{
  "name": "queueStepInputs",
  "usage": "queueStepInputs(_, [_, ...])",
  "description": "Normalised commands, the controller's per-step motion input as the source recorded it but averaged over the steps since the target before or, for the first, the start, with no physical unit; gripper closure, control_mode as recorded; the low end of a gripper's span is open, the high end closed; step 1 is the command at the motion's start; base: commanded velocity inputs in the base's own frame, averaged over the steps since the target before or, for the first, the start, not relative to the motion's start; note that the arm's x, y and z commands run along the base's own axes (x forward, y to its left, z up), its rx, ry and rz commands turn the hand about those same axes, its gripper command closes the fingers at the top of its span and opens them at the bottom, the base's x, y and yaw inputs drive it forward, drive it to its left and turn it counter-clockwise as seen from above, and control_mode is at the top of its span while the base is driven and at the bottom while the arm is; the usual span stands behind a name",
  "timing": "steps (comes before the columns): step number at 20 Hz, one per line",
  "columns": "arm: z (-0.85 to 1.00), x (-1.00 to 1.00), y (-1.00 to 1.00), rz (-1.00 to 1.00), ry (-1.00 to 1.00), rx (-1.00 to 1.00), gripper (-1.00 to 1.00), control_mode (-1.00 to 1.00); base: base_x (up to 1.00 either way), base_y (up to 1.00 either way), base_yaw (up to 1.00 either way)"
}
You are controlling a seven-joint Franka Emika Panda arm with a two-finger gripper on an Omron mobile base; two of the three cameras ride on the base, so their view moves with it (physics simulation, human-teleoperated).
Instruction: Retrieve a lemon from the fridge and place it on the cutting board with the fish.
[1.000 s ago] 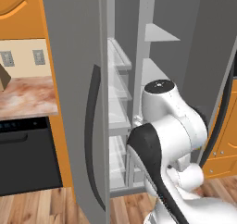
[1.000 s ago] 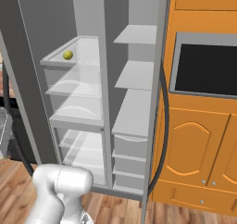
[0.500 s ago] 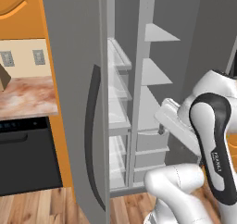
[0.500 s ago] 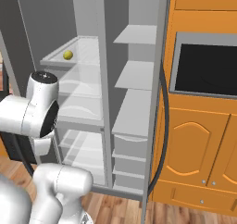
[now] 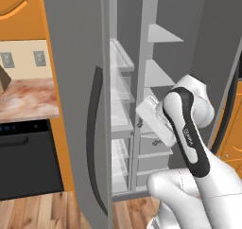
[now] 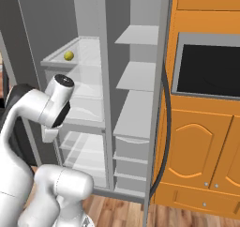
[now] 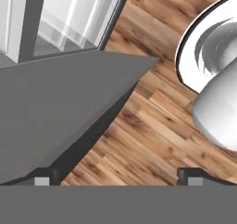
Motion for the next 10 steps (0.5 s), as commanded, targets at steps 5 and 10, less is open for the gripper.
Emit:
queueStepInputs(5, [-0.02, 0.55, 0.44, 0.08, 0.03, 0.05, -1.00, -1.00, 0.00, 0.00, 0.00])
queueStepInputs(10, [0.00, 0.51, 0.36, 0.08, 0.00, 0.00, -1.00, -1.00, 0.00, 0.00, 0.00])
